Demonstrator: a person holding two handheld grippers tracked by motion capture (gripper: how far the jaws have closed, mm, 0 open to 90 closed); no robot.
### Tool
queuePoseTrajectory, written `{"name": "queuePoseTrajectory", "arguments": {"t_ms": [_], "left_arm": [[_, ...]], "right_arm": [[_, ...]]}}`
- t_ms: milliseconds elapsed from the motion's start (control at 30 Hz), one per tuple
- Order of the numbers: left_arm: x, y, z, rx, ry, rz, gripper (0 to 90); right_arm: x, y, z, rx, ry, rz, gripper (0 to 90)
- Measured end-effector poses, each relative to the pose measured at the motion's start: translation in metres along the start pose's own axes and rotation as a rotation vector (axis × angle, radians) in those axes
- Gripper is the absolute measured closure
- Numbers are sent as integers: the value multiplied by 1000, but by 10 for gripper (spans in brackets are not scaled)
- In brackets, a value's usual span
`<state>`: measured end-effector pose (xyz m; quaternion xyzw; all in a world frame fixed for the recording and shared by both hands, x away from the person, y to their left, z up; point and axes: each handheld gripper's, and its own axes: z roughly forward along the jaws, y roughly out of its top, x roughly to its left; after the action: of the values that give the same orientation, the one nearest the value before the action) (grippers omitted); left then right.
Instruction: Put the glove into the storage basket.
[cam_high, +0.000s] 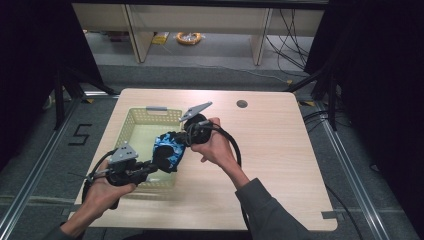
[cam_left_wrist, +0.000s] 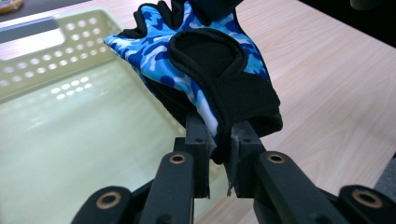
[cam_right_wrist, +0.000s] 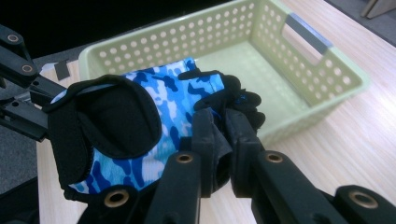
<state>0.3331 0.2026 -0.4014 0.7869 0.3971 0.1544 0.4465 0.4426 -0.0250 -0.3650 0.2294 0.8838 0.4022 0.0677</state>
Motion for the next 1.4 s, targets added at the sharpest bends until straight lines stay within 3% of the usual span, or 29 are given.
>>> {"name": "queuePoseTrajectory", "arguments": {"t_ms": [33, 233, 267, 467, 600, 633, 733, 767, 933, 1233, 1367, 1400], "left_arm": [[5, -1, -2, 14, -1, 7, 803], [22, -8, -3, 19, 18, -41, 802], [25, -10, -3, 34, 26, -32, 802], [40, -20, 1, 47, 35, -74, 801], [50, -27, 3, 83, 35, -88, 799], [50, -28, 5, 70, 38, -103, 799], [55, -31, 7, 97, 48, -112, 797], [58, -32, 7, 119, 44, -98, 796], [64, -37, 12, 133, 40, -132, 793], [73, -43, 16, 195, 27, -144, 790], [75, -48, 18, 206, 29, -159, 787], [75, -49, 20, 202, 21, -168, 785]], "right_arm": [[0, 3, 3, 12, 6, -5, 835], [-2, 15, 29, 24, 22, -6, 835], [-3, 16, 33, 37, 29, -11, 834], [-5, 21, 59, 71, 44, -2, 835], [-6, 22, 75, 89, 52, 6, 834], [-7, 22, 79, 95, 50, 3, 834], [-8, 22, 90, 109, 52, 10, 834], [-8, 22, 93, 112, 52, 15, 834], [-8, 21, 108, 138, 48, 21, 834], [-5, 20, 126, 188, 38, 18, 834], [-2, 20, 132, 215, 27, 37, 834], [-3, 20, 134, 218, 28, 22, 834]]}}
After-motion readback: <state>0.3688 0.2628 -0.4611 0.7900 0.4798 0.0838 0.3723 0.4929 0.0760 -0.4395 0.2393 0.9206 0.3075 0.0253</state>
